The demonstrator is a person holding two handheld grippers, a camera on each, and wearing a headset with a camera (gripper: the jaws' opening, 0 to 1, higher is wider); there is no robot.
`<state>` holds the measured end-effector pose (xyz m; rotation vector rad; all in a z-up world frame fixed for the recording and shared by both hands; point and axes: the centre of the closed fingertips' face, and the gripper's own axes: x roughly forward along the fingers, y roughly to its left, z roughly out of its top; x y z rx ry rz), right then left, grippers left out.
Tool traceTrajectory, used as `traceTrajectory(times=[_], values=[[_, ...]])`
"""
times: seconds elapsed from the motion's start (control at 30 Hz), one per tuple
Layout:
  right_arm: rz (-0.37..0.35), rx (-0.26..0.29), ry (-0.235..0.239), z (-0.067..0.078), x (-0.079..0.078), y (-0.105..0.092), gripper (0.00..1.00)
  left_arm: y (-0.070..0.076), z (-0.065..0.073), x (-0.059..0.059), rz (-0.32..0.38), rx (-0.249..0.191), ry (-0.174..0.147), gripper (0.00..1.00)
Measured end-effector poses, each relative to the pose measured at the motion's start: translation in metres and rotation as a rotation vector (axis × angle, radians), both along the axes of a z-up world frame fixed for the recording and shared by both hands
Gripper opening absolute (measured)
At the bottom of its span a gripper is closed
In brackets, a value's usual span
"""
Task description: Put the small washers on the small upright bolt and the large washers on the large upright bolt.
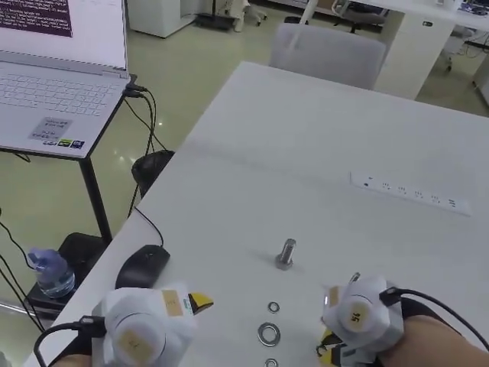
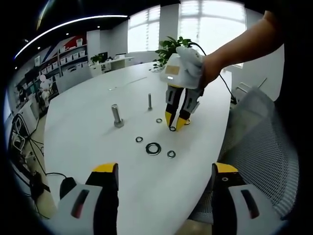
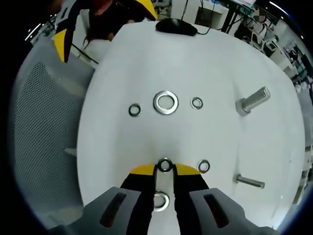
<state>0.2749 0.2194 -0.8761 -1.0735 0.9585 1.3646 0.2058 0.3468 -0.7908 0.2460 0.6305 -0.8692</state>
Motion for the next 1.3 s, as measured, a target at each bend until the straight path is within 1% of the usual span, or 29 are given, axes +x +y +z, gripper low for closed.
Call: traceTrajectory(times=[0.07,0.1,0.23,0.33,0.47,0.67,0.8,0.97,1.1,1.17,1.23,1.3], values=[[-0.007,-0.011,0.000,0.000,0.001,0.000,0.15,-0.002,0.000,0.000,-0.005,0.003,0.001,0.77],[-0.026,-0.015,-0.003,0.000,0.002,0.000,0.14,-0.002,-0.001,0.000,-0.007,0.003,0.001,0.77],[-0.039,-0.027,0.008,0.000,0.003,-0.001,0.13,-0.003,0.000,0.000,-0.007,0.001,0.003,0.76],[-0.042,-0.023,0.012,0.000,0.003,-0.002,0.13,-0.003,0.000,0.001,-0.007,0.002,0.003,0.76],[-0.090,0.001,0.027,0.001,0.004,-0.002,0.13,-0.002,0.000,0.001,-0.006,0.003,0.005,0.75],[-0.114,0.002,0.041,0.001,0.002,-0.001,0.13,-0.002,0.001,0.003,-0.007,0.003,0.001,0.75],[-0.118,-0.003,0.042,0.004,0.002,-0.003,0.12,-0.001,0.000,0.005,-0.004,0.004,-0.001,0.76],[-0.134,-0.012,0.043,0.013,0.005,-0.013,0.12,0.000,-0.002,0.008,-0.001,0.008,0.001,0.79],[-0.160,-0.015,0.042,0.020,0.011,-0.027,0.12,-0.002,-0.001,0.010,0.000,-0.003,-0.009,0.83],[-0.173,-0.014,0.040,0.026,0.014,-0.034,0.12,-0.003,-0.002,0.011,-0.015,0.009,-0.022,0.84],[-0.190,-0.008,0.036,0.031,0.018,-0.040,0.12,-0.003,-0.003,0.011,-0.015,0.008,-0.010,0.85],[-0.201,-0.009,0.038,0.035,0.021,-0.044,0.12,-0.004,-0.003,0.013,-0.014,0.001,-0.014,0.88]])
